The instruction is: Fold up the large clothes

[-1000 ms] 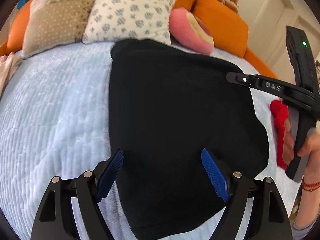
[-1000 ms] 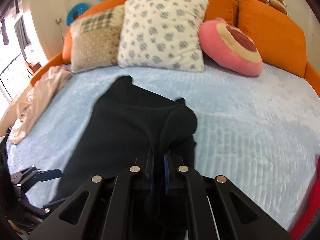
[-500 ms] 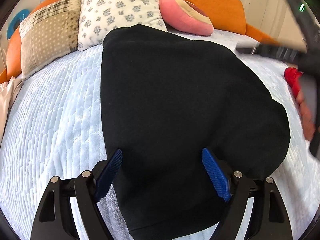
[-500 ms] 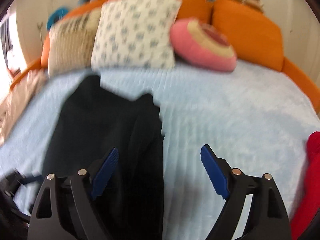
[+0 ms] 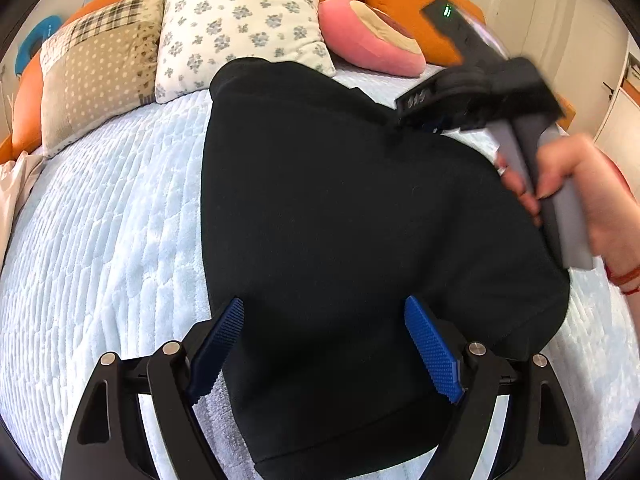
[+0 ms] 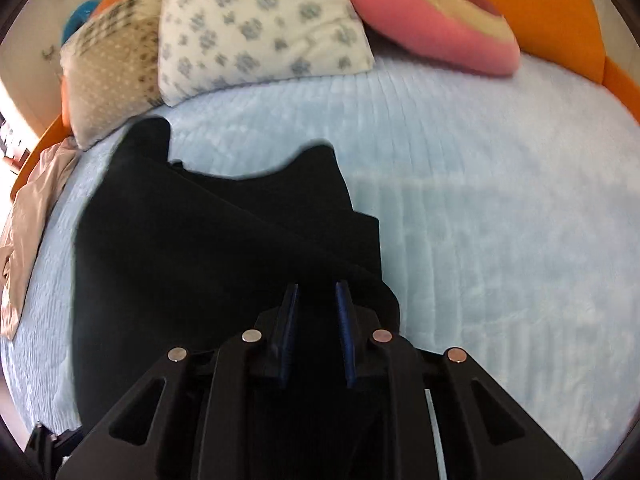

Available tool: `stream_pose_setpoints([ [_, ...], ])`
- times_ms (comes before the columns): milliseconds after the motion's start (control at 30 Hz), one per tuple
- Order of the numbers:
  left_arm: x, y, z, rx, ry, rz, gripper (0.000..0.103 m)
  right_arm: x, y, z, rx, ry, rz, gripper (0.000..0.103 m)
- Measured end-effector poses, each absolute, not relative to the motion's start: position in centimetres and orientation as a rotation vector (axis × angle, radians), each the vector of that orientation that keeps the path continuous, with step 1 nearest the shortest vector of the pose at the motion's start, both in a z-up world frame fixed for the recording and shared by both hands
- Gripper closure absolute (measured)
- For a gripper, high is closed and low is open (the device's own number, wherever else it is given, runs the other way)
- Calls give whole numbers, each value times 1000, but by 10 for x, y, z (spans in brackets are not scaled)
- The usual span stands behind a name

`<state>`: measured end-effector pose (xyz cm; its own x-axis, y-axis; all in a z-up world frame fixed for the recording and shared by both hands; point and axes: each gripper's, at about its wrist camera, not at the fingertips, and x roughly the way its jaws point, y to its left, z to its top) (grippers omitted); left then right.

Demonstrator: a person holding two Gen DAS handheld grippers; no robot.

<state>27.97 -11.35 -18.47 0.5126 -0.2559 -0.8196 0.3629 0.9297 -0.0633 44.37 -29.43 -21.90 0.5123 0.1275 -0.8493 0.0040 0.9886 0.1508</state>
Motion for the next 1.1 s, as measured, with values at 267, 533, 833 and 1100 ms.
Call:
stream_pose_setpoints([
  [267,277,-111,-189,117,946,-378,18,449,-255,-175,-44,947,13,80],
  [533,271,-110,-187,107,936,-385,18,476,-161,-148,-62,929,224,81],
  [833,271,-106,-186,96,934,-400,18,512,-135,-198,-114,1070,161,83],
  [1100,266,-105,-182,90,924,-394,18,514,-134,-228,-158,1080,129,82],
])
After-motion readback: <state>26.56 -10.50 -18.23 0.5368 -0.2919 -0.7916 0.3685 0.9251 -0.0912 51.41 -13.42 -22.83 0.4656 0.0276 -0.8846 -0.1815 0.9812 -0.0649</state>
